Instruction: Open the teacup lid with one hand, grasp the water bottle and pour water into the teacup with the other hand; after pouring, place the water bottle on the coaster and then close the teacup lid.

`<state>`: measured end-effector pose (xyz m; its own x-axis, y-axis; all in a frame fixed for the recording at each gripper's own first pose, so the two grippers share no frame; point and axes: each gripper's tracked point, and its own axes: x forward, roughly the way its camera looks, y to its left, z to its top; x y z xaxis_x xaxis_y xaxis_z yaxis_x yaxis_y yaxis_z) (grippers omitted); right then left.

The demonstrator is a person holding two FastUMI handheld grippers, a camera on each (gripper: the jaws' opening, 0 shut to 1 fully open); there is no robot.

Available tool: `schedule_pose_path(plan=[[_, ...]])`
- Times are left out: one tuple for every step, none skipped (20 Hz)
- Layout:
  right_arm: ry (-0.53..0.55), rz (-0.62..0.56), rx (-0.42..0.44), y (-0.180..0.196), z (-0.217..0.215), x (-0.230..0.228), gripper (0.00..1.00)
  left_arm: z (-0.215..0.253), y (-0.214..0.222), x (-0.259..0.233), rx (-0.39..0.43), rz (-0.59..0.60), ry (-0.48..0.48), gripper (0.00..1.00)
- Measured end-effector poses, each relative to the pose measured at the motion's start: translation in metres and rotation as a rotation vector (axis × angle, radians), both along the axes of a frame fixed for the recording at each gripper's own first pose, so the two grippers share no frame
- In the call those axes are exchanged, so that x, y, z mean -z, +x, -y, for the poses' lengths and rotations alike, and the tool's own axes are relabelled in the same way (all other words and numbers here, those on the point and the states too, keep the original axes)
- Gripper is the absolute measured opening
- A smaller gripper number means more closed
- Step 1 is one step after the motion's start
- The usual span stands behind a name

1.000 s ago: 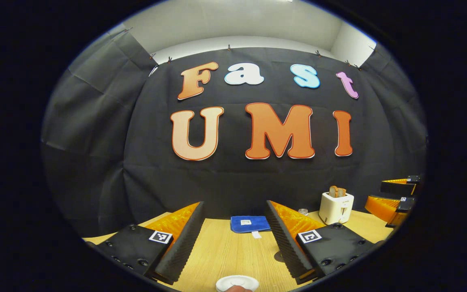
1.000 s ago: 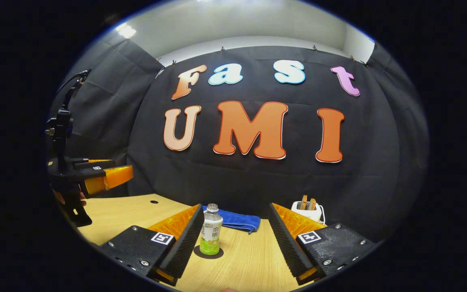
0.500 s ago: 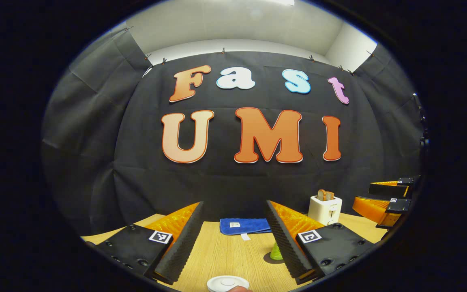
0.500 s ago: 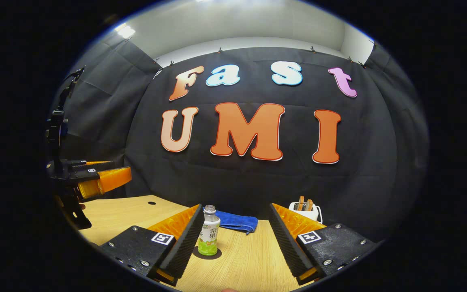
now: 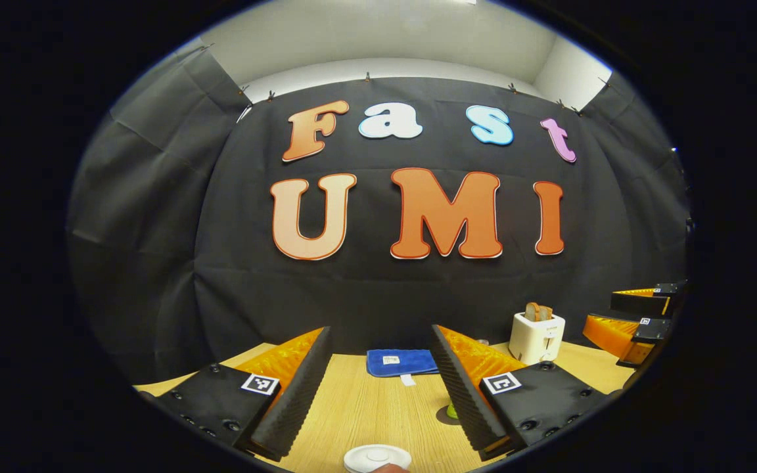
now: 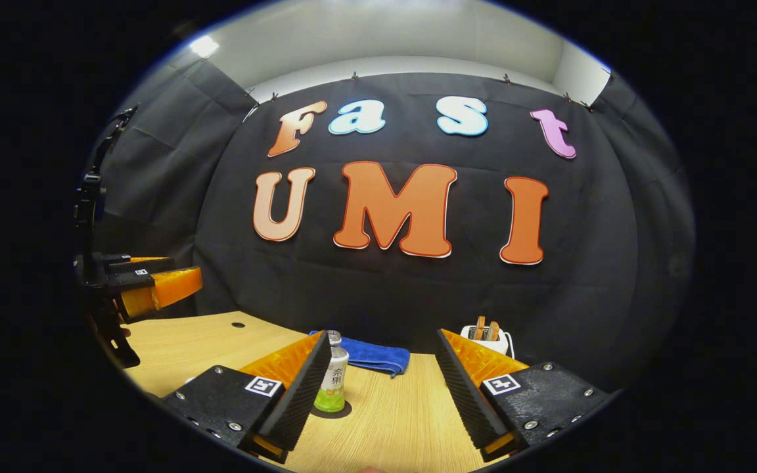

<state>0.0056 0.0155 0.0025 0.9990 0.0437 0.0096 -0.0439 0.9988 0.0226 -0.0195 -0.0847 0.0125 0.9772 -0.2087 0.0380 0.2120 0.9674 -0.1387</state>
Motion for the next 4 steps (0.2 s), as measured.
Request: schedule_pose_path(plan=[[0.003, 0.001, 0.001, -0.0008, 0.0001, -0.0005, 0.95, 0.0004, -0.0003, 0.0000, -0.001, -0.002, 0.003, 0.94], [0.006, 0.002, 0.002, -0.0016, 0.0009, -0.0005, 0.95, 0.0007, -0.0006, 0.0001, 0.000, -0.004, 0.004, 0.94], [0.006, 0.001, 0.003, -0.0010, 0.0017, -0.0006, 0.95, 0.0014, -0.0003, -0.0001, -0.001, -0.005, 0.005, 0.94], [0.007, -0.002, 0.005, -0.0008, 0.0032, -0.0002, 0.95, 0.0005, -0.0005, -0.0011, -0.004, -0.003, 0.005, 0.97]])
